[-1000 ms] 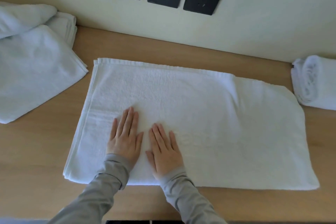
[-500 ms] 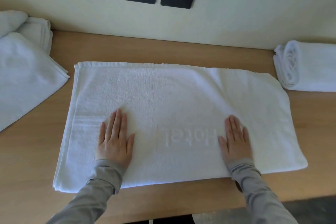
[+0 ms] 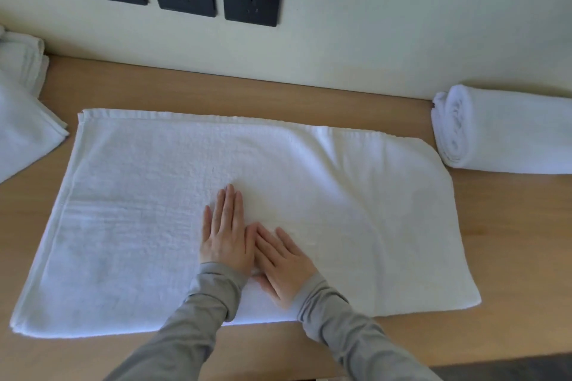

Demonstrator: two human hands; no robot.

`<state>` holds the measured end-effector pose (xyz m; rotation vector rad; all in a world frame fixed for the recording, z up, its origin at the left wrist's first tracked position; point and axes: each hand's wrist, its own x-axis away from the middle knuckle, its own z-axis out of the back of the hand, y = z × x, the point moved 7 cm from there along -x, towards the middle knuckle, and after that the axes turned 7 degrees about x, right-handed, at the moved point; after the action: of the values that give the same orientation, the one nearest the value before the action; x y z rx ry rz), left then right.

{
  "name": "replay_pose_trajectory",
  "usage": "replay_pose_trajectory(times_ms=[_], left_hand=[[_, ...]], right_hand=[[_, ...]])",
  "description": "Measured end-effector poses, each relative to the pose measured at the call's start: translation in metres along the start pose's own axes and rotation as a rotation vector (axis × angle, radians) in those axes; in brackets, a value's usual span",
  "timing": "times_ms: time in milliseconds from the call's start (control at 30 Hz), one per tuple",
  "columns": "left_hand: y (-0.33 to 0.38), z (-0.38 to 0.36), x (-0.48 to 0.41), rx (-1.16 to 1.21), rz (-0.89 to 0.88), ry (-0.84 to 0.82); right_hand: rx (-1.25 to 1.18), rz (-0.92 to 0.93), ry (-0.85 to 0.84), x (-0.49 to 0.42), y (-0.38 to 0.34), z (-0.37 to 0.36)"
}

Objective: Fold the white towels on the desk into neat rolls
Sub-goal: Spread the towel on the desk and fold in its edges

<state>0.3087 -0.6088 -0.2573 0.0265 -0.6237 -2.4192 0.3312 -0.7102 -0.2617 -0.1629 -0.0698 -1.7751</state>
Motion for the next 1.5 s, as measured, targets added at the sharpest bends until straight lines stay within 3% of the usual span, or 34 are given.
replay_pose_trajectory(times_ms=[200,600,833,967,1100,1167,1300,1500], left_hand=[[-0.007,-0.010,-0.001,-0.068,0.010,0.034],[-0.003,-0.006,0.001,-0.111,0.039,0.079],[-0.004,-0.006,0.001,-0.140,0.059,0.063],[0.001,-0.005,0.000,-0.118,0.087,0.090],[0.025,-0.010,-0.005,-0.034,0.140,0.163],[0.041,-0.017,-0.009,-0.041,0.097,0.146],[0.041,-0.024,-0.014,-0.081,0.036,0.117],[0.038,-0.029,-0.015,-0.098,0.038,0.099]], right_hand=[[0.074,0.148,0.008,0.009,0.062,-0.005],[0.085,-0.179,-0.029,0.001,0.260,0.006],[0.105,-0.221,0.023,-0.001,0.258,0.012],[-0.078,-0.358,0.096,-0.001,0.211,0.025],[-0.065,0.007,0.112,-0.012,0.110,0.021],[0.016,0.086,0.093,-0.020,0.095,0.014],[0.021,0.064,0.029,-0.036,0.134,0.007],[-0.006,-0.293,0.026,-0.032,0.273,0.011]])
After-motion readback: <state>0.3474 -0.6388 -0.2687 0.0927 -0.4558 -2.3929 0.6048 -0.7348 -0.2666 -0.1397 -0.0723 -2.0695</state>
